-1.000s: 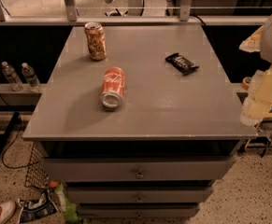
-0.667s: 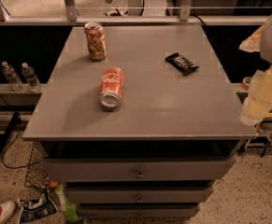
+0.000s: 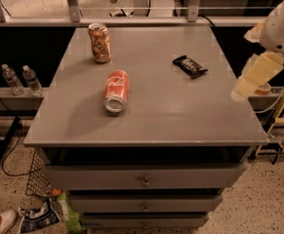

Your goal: Move rxbar chocolate near coke can

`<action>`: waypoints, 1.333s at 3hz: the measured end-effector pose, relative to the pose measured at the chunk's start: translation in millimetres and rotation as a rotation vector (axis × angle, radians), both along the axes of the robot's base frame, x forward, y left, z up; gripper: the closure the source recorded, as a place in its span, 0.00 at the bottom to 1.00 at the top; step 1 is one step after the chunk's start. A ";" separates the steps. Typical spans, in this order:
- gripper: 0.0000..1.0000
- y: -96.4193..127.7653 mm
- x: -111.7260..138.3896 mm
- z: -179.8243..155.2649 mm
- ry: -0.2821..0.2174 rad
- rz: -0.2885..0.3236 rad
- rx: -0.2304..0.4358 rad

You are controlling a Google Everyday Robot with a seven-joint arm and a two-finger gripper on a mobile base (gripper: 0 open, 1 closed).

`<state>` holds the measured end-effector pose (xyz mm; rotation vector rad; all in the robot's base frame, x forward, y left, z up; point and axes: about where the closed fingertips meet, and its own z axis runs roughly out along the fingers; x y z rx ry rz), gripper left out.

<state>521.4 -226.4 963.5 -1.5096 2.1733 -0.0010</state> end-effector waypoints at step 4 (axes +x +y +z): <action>0.00 -0.8 188.7 -76.9 0.043 -0.450 0.212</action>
Offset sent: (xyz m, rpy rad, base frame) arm 0.1838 -0.0185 -0.0293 0.2640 -0.0270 -0.4292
